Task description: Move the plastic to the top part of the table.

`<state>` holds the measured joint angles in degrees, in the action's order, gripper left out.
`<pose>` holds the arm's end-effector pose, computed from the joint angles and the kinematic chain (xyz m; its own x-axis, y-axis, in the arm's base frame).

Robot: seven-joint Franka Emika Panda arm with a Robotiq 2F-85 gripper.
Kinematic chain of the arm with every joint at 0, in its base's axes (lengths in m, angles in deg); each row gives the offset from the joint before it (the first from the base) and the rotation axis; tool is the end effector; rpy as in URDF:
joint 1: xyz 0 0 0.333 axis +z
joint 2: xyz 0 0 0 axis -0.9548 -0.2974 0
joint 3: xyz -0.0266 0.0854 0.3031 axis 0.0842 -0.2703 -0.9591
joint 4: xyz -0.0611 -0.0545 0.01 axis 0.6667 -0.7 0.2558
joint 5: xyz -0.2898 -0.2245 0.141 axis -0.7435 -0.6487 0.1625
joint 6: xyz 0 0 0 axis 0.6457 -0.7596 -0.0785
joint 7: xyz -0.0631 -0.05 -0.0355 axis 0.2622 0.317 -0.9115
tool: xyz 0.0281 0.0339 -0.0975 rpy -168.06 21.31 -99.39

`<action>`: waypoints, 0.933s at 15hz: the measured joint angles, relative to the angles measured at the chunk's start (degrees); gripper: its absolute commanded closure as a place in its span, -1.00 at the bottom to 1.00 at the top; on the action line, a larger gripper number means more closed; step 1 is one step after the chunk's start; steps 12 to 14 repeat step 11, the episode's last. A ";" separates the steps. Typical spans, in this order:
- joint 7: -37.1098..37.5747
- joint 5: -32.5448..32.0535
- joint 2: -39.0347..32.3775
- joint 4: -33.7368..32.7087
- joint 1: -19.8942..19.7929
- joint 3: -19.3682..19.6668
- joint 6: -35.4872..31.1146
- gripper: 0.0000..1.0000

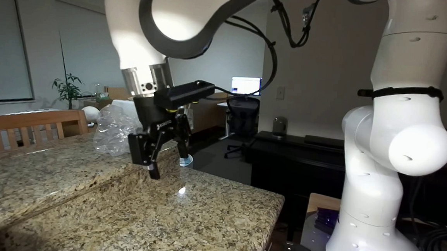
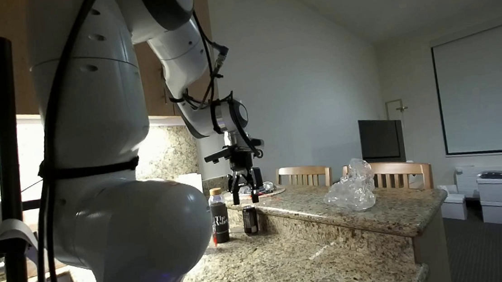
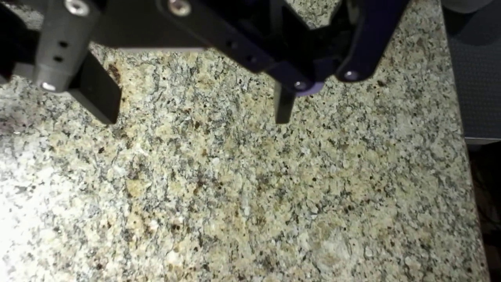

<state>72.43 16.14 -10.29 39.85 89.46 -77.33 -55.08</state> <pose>0.4271 0.2379 0.4065 0.9937 -0.0539 -0.0983 -0.0383 -0.9872 0.1547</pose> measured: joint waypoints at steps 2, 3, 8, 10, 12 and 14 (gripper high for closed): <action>0.66 0.01 1.96 3.01 -0.07 -0.26 -2.16 -1.00; 0.71 0.01 2.74 4.24 -0.12 -0.31 -3.05 -1.00; 0.71 0.01 4.84 7.76 -0.39 -0.32 -4.60 -1.00; 0.71 0.01 4.92 7.83 -0.41 -0.32 -4.63 -1.00; 0.71 0.01 4.92 7.83 -0.41 -0.32 -4.64 -1.00; 0.71 0.01 4.92 7.83 -0.41 -0.32 -4.64 -1.00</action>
